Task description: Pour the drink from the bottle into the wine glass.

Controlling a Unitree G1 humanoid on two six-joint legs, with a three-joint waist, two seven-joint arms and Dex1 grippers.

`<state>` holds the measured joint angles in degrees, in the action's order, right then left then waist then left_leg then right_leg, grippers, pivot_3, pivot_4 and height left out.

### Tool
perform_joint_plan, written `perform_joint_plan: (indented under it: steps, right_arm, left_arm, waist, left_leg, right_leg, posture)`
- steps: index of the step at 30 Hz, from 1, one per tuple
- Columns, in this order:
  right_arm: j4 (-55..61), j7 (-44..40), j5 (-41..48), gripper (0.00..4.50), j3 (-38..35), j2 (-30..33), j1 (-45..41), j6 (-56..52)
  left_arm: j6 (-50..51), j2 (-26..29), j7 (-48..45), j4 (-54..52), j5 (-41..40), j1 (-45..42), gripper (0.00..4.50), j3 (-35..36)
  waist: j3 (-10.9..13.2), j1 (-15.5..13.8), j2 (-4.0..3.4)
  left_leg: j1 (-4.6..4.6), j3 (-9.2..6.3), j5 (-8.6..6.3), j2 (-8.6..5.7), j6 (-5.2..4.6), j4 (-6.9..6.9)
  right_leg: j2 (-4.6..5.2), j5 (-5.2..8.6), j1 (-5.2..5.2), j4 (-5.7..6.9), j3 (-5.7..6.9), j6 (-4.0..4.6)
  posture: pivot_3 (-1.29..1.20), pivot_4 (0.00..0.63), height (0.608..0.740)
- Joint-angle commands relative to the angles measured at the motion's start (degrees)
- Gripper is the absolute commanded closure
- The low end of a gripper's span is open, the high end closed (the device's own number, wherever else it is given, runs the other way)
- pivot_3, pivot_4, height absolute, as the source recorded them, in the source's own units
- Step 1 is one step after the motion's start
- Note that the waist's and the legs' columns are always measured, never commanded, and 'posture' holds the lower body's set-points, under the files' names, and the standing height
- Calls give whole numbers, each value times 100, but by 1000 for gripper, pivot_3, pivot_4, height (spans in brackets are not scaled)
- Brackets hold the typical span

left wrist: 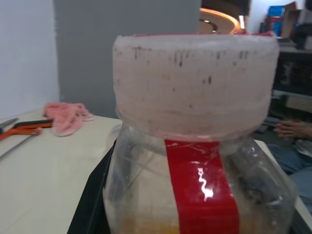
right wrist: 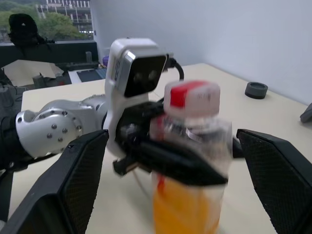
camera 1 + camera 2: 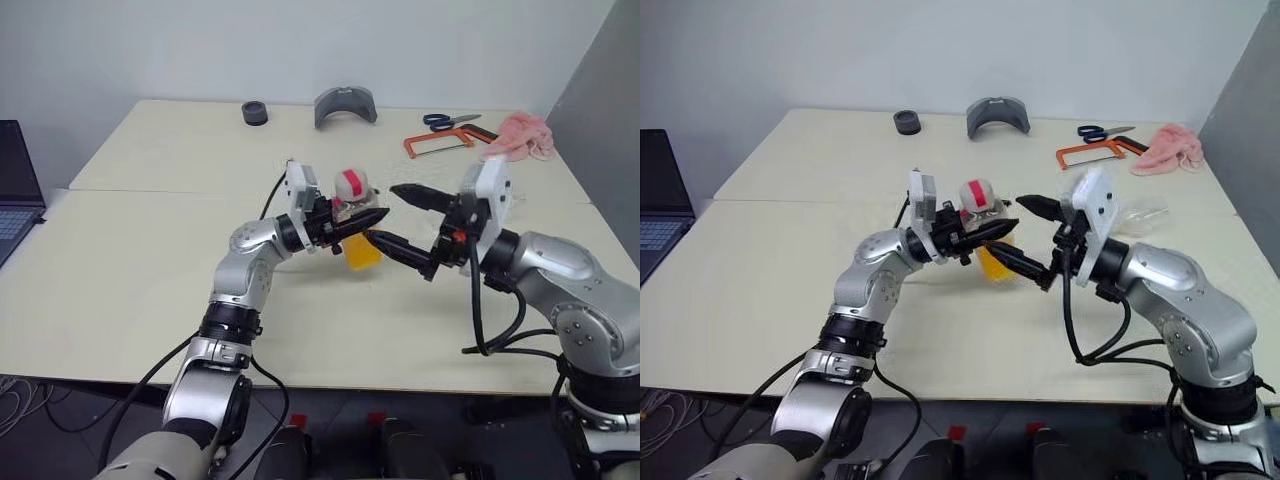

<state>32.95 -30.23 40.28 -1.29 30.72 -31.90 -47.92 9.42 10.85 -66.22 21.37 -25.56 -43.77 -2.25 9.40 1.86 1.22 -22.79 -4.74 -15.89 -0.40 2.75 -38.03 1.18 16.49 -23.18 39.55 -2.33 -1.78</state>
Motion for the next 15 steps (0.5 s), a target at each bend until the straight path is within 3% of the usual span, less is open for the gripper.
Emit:
perform_joint_plan:
  steps: [1,15]
  right_arm:
    - [99,306,108,0,34,-176,-334,-222]
    - [-169,481,-287,0,316,-450,-544,-90]
  left_arm:
    - [-121,-67,-288,-48,-17,-313,2735,-117]
    - [-419,-54,-481,119,247,-239,2735,-243]
  waist:
    - [0,-1,0]
    - [0,1,0]
  left_leg:
    - [0,0,0,0,0,0]
    - [-1,-4,-1,0,-2,0]
  right_leg:
    - [0,0,-1,0,-1,0]
    - [1,0,-2,1,0,0]
  posture:
    - [0,150,740]
    - [0,150,740]
